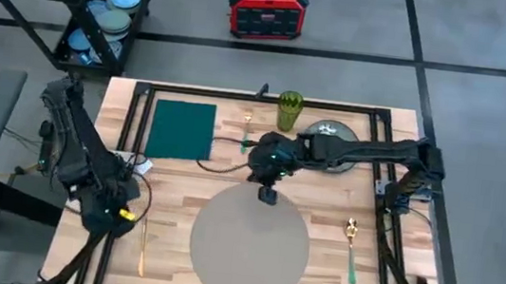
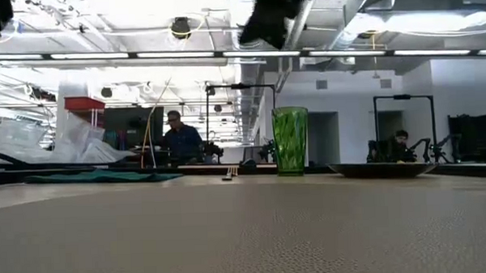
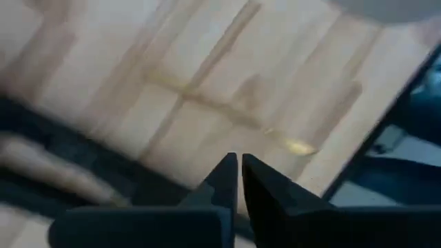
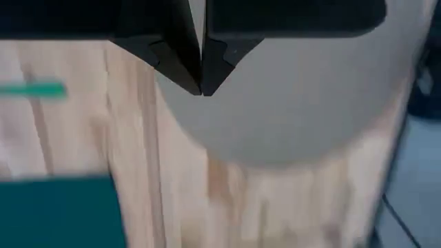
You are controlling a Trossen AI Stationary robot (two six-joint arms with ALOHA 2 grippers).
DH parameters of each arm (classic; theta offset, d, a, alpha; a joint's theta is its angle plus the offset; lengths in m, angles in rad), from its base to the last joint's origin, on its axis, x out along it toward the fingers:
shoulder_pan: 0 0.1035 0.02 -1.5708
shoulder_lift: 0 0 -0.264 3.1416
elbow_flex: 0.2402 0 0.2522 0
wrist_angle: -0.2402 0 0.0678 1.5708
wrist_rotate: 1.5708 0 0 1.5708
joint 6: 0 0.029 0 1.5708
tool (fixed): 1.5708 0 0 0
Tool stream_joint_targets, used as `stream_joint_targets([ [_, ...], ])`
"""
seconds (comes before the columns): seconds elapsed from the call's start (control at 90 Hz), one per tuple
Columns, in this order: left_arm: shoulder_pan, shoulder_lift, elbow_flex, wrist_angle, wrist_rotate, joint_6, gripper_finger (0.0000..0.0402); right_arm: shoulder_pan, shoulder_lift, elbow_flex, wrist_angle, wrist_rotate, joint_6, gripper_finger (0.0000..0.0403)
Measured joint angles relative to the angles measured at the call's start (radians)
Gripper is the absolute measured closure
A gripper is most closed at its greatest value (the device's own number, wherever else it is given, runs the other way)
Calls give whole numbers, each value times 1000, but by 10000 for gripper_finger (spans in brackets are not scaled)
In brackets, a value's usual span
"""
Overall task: Set table place
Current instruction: Move the knife on the gray placemat
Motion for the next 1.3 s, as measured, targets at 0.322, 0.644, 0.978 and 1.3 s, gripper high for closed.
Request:
stream_joint_targets([
  [0.322,-270,95,-190,380,-16,-345,401,57,8,53,-45,72,135,403],
  [0.644,-136,261,-223,483,2,-334,401,113,-30,54,-177,153,172,403],
  [0.978,93,432,-218,640,156,-118,401,125,-49,54,-239,191,148,403],
  [1.3,324,460,-213,697,126,56,401,78,-106,54,-280,194,79,403],
])
